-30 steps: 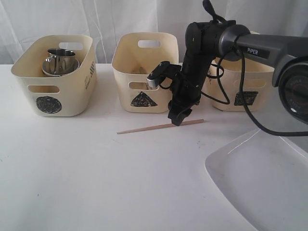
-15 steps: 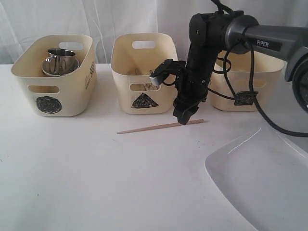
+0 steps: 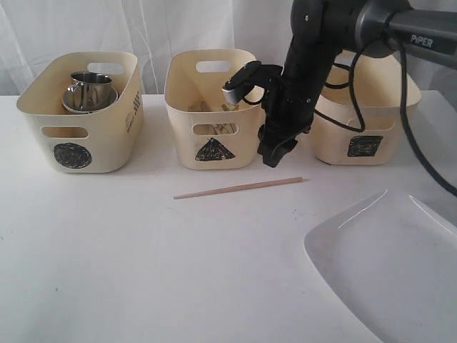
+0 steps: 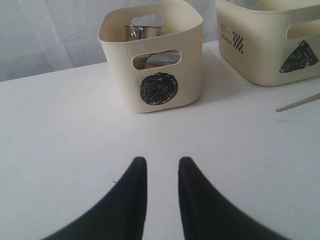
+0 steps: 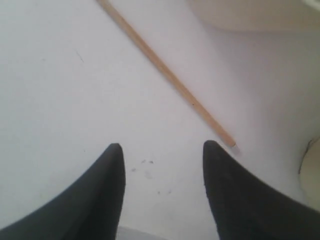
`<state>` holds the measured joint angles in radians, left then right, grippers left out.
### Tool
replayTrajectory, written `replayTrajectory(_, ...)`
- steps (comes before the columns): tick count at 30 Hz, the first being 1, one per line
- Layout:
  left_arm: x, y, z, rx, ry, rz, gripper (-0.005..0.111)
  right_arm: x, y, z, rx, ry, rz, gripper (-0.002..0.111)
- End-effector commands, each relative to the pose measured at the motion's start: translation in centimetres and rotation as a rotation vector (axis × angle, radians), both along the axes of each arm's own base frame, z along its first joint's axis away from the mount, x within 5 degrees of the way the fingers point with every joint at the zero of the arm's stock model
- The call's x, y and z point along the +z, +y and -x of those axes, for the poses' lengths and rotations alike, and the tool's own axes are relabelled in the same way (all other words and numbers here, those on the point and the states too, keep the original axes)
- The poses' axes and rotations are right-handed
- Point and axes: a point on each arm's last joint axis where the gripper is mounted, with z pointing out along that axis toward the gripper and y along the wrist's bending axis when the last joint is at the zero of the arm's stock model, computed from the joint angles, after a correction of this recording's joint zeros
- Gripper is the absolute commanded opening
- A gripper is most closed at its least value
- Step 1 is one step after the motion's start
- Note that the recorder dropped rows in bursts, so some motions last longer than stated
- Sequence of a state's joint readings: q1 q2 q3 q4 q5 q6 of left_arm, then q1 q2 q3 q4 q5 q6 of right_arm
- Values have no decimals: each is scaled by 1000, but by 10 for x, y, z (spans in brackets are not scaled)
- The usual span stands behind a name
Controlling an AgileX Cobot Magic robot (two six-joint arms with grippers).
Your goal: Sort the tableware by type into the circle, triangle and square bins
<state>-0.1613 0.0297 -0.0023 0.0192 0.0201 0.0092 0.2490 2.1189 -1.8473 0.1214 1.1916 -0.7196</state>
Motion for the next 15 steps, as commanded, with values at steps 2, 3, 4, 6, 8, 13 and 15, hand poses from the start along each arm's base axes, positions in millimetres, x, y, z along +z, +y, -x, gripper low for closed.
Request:
replayTrajectory(2,0,0,0,1,-3,12,28,-1,-7,22,-21,-8,-3,46)
replayTrajectory(3,0,0,0,1,-3,12,28,-3,-8,26,-24,-14,-4,46)
replayTrajectory(4,0,0,0,1,-3,12,28,-5,-9,29,-27,-23,-6,46)
replayTrajectory(6,0,0,0,1,-3,12,28,-9,-11,35,-34,-45,-9,46)
replayTrajectory(8,0,0,0,1,-3,12,28,-15,-12,38,-38,-70,-12,46)
replayTrajectory(13,0,0,0,1,-3,12,28,-39,-17,42,10,-160,18,51)
replayTrajectory(15,0,0,0,1,-3,12,28,-48,-17,45,23,-169,25,59)
